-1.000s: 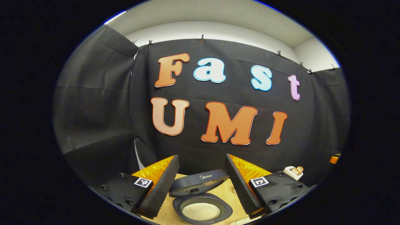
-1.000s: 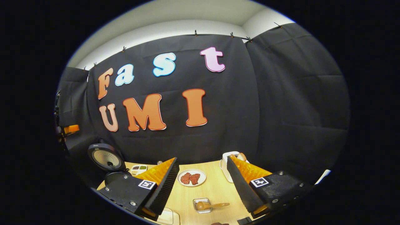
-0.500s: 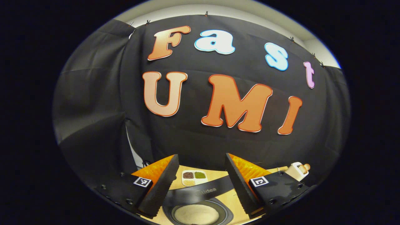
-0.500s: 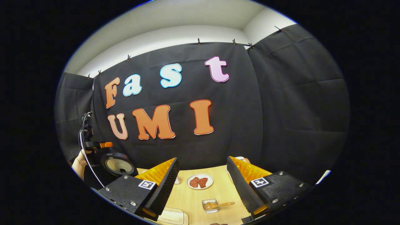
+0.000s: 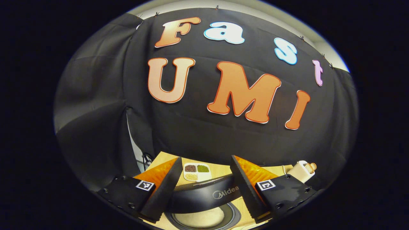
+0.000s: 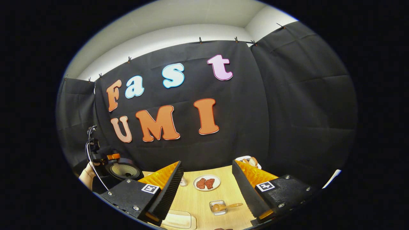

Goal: Close the left gripper, press the button to open the rice cooker; take a wooden spoon from the chopstick holder with the right hand, scoop a spoonful of rice and pour it into the rice cooker, then put the wooden spoon back into the chopstick holder.

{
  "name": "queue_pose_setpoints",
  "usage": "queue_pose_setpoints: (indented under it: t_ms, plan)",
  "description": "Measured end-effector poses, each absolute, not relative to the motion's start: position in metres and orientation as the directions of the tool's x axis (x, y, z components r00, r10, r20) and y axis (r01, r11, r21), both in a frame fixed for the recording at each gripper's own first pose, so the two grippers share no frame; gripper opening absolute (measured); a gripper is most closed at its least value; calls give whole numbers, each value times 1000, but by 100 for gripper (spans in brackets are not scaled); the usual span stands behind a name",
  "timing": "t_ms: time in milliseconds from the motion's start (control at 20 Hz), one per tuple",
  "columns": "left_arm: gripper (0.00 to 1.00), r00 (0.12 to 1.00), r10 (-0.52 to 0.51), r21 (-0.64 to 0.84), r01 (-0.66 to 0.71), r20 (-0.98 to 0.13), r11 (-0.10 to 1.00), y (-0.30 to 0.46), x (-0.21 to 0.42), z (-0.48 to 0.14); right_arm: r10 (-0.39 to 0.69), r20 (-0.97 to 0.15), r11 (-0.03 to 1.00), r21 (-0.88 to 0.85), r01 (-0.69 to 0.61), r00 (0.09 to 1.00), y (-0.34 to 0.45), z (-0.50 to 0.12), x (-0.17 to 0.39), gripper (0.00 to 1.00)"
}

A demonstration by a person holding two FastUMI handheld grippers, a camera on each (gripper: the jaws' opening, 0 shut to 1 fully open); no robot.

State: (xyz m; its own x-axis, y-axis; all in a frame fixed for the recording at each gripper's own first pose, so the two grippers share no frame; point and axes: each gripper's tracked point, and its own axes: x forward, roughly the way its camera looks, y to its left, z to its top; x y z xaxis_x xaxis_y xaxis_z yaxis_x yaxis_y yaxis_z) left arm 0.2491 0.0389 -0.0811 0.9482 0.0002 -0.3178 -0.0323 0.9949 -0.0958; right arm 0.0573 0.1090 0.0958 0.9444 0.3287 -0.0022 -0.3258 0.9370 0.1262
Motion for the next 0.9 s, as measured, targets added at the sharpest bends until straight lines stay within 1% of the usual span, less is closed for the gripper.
queue_pose_setpoints:
  t_ms: [50,200,350,400,450,500,600,650,700,750,800,850,900]
  plan:
    - [99,945,-19,-92,-12,-327,996,33,240,-88,333,-2,935,129,-330,943,111,96,56,95]
    - [100,939,-53,-62,34,-340,998,12,208,-111,362,-13,924,134,-357,932,123,90,50,95]
    - [100,937,-49,-9,49,-346,999,-5,173,-145,380,-30,918,133,-373,925,132,84,47,95]
    - [98,941,-47,9,53,-334,999,-9,165,-156,384,-36,917,133,-377,923,134,81,47,95]
    - [99,944,-46,22,56,-327,998,-14,160,-166,389,-42,915,132,-380,920,137,78,47,95]
    - [99,942,-50,22,61,-332,998,-17,154,-179,391,-50,915,130,-382,919,139,74,47,95]
    - [100,928,-58,-32,50,-369,998,-21,143,-212,396,-61,913,131,-386,916,142,68,47,95]
    - [100,923,-47,-36,36,-382,999,-20,139,-225,399,-66,912,135,-388,915,143,66,46,95]
    - [99,932,-33,17,42,-360,999,-20,138,-228,402,-71,910,140,-390,913,144,63,47,95]
    - [96,946,-27,64,50,-322,997,-21,140,-227,402,-77,910,146,-389,912,144,61,48,95]
    - [98,953,-21,99,53,-302,994,-23,143,-226,400,-81,910,151,-385,913,143,60,49,95]
    - [98,954,-16,103,49,-298,993,-24,142,-232,396,-81,912,154,-381,915,142,59,50,95]
    - [94,952,-15,80,42,-305,996,-24,141,-240,391,-82,913,156,-376,917,140,58,50,95]
